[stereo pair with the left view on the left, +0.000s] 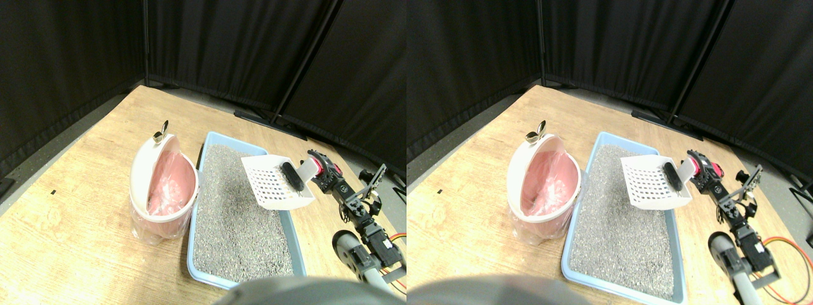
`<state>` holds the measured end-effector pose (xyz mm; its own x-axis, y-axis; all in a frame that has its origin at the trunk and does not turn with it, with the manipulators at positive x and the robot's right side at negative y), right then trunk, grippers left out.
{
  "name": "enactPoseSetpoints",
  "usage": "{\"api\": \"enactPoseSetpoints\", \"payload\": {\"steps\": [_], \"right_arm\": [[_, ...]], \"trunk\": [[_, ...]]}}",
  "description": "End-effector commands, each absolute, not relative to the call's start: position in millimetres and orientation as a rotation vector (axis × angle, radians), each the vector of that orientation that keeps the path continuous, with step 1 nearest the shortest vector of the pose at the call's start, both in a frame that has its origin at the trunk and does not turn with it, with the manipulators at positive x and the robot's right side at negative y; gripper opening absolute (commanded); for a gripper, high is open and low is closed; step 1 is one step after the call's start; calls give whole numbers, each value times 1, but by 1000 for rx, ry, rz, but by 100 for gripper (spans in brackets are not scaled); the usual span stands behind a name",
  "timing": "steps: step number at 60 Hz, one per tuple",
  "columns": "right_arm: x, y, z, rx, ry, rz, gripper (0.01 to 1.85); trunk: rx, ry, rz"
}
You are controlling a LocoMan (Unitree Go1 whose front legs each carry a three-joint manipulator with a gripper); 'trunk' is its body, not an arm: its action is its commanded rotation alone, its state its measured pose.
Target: Scoop (unimanual)
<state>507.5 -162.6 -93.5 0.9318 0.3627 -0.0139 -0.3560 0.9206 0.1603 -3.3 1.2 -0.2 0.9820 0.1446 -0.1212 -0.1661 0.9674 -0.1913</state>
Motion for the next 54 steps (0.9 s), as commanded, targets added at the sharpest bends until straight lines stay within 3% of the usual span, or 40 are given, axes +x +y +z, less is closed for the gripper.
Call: {"api": "enactPoseSetpoints", "payload": {"steps": [1,17,25,43,54], "right_arm": [[506,-159,-84,140,-6,408,8],[505,-147,-81,132,37,424,8],[505,-136,-79,105,61,490,5],[507,-109,-82,61,117,467,5],[512,-99,-88,73,111,491,5]], "trunk": [[-206,125,189],[-219,121,225],[-228,123,246],[-248,124,278],[-258,125,298]]}}
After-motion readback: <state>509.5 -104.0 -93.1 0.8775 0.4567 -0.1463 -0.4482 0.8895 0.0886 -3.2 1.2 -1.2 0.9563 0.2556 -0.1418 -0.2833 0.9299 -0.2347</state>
